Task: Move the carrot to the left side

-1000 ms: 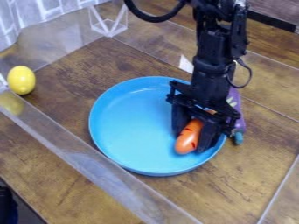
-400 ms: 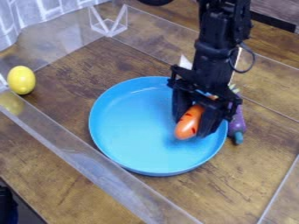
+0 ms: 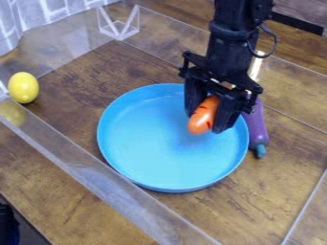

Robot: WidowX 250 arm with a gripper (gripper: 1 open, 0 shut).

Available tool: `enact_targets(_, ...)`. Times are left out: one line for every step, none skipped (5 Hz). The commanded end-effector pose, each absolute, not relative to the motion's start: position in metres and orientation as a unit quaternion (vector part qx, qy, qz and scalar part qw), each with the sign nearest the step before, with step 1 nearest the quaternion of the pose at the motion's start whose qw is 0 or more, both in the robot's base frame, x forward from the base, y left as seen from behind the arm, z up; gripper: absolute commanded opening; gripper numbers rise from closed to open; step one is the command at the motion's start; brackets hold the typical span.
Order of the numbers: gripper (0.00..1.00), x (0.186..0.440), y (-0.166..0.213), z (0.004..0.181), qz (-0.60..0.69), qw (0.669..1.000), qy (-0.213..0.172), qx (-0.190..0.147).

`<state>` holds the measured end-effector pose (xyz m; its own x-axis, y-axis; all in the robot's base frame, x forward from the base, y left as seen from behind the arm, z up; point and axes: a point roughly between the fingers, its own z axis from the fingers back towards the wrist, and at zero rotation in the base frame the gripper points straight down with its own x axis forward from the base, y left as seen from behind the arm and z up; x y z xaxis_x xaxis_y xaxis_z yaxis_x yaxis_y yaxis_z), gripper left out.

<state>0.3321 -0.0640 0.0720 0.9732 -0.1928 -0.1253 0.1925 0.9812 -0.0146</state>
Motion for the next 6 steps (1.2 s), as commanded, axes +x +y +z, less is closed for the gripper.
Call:
enact_targets(0.0, 0.342, -0.056, 0.118, -0.088, 0.996, -0.002, -0.004)
enact_targets(0.0, 0.34, -0.052, 0.125, -0.084, 0.996, -0.007, -0.003)
enact_targets(0.0, 0.338, -0.048, 0.13, -0.083, 0.997, -0.01, -0.003)
enact_targets(0.0, 0.336, -0.045, 0.135, -0.082, 0.997, -0.013, -0.003)
enact_targets(0.0, 0.336, -0.039, 0.139, -0.074, 0.997, -0.016, 0.0)
enact_targets(0.0, 0.337, -0.027, 0.145, -0.057, 0.998, -0.021, 0.004)
